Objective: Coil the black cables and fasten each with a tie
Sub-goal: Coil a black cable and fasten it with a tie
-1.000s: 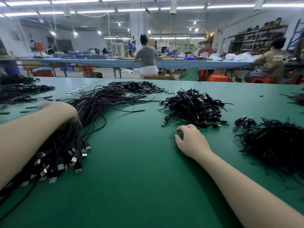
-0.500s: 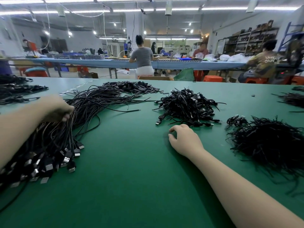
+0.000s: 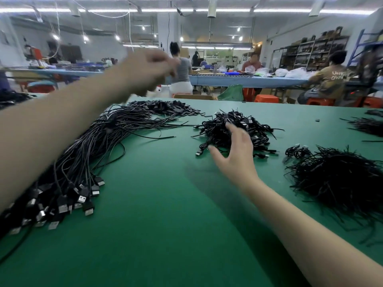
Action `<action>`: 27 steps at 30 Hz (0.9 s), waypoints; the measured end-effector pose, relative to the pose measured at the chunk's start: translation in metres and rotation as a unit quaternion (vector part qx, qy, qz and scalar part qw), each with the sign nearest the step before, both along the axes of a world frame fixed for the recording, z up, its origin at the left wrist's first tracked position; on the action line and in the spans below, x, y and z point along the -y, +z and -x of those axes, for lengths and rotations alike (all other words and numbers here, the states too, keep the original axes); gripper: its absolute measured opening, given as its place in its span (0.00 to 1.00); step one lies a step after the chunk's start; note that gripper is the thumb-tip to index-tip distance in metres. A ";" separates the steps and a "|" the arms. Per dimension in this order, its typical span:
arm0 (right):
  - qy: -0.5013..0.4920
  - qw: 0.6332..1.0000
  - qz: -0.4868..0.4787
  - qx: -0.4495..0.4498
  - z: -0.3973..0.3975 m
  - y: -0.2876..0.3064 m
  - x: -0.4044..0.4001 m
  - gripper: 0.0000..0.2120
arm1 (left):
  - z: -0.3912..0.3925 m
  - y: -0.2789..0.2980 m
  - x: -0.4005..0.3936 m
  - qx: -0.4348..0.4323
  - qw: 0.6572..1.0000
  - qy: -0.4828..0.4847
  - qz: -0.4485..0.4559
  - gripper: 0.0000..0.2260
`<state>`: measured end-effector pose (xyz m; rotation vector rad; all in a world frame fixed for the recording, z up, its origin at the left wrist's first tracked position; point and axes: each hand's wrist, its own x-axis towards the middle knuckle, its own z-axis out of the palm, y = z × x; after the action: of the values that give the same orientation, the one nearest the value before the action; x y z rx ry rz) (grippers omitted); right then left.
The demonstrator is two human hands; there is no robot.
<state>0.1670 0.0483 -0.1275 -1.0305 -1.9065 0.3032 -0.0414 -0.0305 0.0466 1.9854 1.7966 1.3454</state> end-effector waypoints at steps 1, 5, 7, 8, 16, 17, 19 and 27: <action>0.041 0.998 0.010 -0.045 0.000 0.016 0.004 0.36 | -0.017 -0.006 -0.001 -0.024 0.999 -0.028 0.021 0.12; 0.180 0.981 0.021 -0.070 -0.012 0.074 0.014 0.21 | -0.072 -0.036 -0.019 -0.073 0.987 -0.105 0.100 0.18; 0.215 0.973 0.071 -0.038 -0.026 0.088 0.012 0.09 | -0.084 -0.044 -0.031 -0.012 0.989 -0.092 0.117 0.20; 0.215 0.971 0.098 -0.030 -0.033 0.091 0.009 0.06 | -0.088 -0.048 -0.035 0.033 0.987 -0.092 0.126 0.20; 0.102 0.939 0.233 -0.231 -0.089 0.078 -0.035 0.02 | -0.063 -0.080 -0.042 0.106 0.939 -0.172 0.279 0.12; 0.071 0.942 0.239 -0.226 -0.095 0.075 -0.039 0.02 | -0.057 -0.082 -0.042 0.113 0.936 -0.172 0.285 0.09; 0.029 0.956 0.241 -0.164 -0.102 0.070 -0.043 0.04 | -0.045 -0.083 -0.044 0.174 0.930 -0.160 0.280 0.06; 0.115 0.948 0.249 0.161 -0.074 0.085 -0.014 0.24 | -0.037 -0.088 -0.050 0.132 0.962 -0.101 0.215 0.05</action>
<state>0.2413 0.0619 -0.0430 -1.2397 -2.3168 0.8284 -0.0040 0.0196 -0.0414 1.6211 1.5538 0.9961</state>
